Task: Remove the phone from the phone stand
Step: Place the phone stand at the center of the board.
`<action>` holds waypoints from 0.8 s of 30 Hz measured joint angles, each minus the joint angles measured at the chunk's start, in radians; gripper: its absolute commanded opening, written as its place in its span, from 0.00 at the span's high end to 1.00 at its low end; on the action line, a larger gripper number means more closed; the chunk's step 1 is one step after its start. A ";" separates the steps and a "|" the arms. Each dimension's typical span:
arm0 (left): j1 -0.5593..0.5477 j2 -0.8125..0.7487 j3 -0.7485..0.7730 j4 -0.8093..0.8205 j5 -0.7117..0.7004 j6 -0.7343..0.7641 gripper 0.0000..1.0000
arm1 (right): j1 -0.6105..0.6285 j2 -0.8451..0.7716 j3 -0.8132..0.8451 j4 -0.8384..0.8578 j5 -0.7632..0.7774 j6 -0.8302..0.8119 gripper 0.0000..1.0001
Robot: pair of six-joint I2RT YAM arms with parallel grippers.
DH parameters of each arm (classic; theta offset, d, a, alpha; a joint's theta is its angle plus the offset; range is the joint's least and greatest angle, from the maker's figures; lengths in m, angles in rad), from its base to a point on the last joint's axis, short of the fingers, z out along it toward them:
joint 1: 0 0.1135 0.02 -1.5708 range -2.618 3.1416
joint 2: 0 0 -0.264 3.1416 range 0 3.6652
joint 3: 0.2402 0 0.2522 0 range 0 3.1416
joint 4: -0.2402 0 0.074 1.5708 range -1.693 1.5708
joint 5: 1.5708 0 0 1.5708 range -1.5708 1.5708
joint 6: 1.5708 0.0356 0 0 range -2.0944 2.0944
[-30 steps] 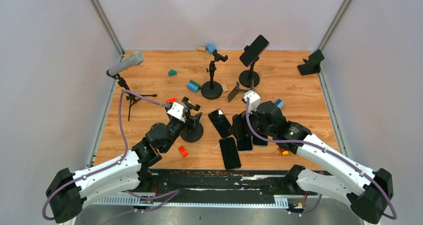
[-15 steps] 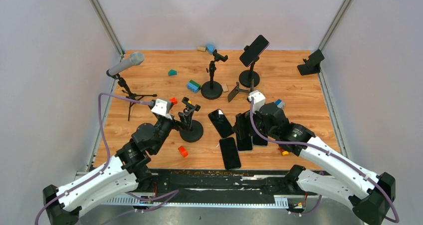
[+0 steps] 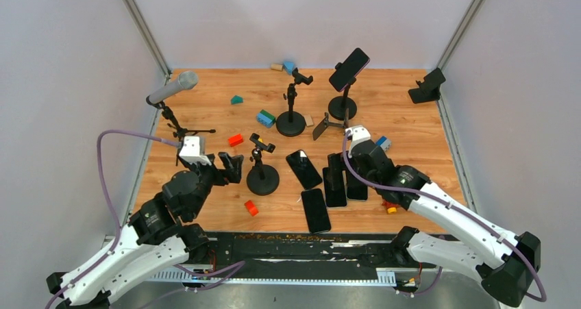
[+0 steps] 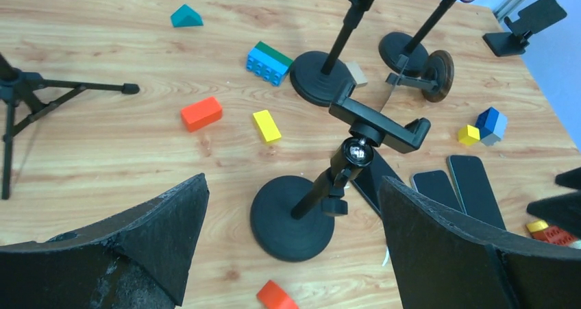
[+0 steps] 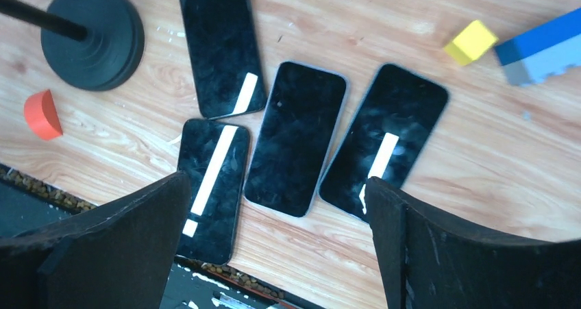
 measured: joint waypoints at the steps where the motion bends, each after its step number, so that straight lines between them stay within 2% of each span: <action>1: 0.000 0.003 0.035 -0.045 0.001 -0.006 0.00 | 0.000 0.002 0.032 -0.034 0.029 0.003 0.00; 4: 0.000 0.028 0.135 -0.138 0.004 -0.009 0.00 | 0.000 -0.003 0.119 -0.100 0.102 -0.001 0.00; 12: 0.000 0.135 0.408 -0.260 -0.027 0.046 0.00 | 0.000 -0.066 0.408 -0.187 0.343 -0.065 0.00; 16: 0.000 0.151 0.460 -0.288 -0.033 0.083 0.00 | -0.021 -0.078 0.468 -0.222 0.424 -0.070 0.00; 20: 0.000 0.150 0.460 -0.285 -0.008 0.130 0.00 | -0.165 0.010 0.542 -0.271 0.376 -0.068 0.00; 24: 0.000 0.180 0.483 -0.263 0.035 0.199 0.00 | -0.432 0.126 0.542 -0.257 0.167 -0.079 0.00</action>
